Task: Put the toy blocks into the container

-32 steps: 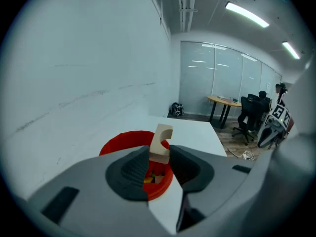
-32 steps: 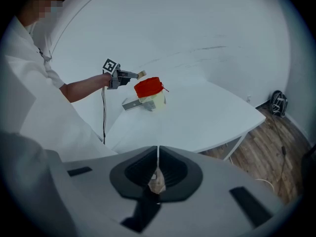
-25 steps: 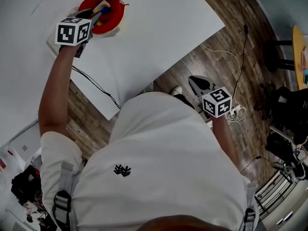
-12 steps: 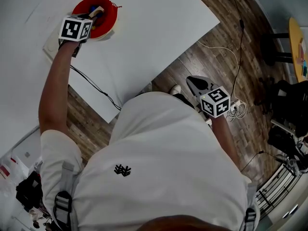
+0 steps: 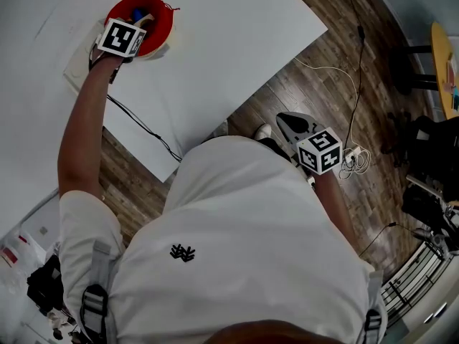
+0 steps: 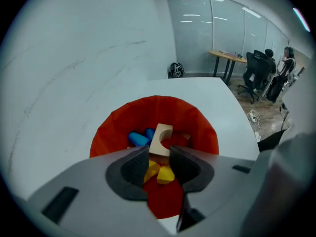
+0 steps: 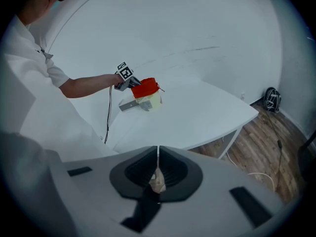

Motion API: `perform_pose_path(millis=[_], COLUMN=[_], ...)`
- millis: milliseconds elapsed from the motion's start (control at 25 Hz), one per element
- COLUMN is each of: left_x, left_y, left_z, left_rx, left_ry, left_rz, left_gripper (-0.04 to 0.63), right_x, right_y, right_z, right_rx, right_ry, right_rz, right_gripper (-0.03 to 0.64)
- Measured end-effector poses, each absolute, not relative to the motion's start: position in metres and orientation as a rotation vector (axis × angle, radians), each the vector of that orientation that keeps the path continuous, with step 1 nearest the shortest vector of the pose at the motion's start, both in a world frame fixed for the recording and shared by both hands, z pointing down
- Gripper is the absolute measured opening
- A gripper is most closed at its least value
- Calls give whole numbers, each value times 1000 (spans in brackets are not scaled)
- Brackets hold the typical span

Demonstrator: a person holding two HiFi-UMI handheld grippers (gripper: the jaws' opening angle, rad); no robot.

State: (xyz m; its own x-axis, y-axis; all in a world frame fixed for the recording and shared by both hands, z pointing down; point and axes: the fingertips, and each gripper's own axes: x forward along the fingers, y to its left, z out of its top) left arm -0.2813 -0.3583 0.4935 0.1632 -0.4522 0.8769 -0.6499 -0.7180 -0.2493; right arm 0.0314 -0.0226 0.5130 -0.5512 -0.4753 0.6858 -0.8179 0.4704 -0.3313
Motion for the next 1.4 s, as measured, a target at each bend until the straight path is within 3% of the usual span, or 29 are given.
perform_pose_path(millis=[640, 1400], left_x=[-287, -285], left_y=[-360, -323], left_z=[493, 439], left_rx=[2227, 2249], left_ry=[-1149, -1396], left_rz=[1654, 1455], left_gripper=[161, 167], right_x=[44, 62], right_y=[-19, -31], right_z=[516, 512], right_rx=[1077, 954], right_ry=[-2222, -2335], right_rz=[907, 841], right_gripper=[12, 12])
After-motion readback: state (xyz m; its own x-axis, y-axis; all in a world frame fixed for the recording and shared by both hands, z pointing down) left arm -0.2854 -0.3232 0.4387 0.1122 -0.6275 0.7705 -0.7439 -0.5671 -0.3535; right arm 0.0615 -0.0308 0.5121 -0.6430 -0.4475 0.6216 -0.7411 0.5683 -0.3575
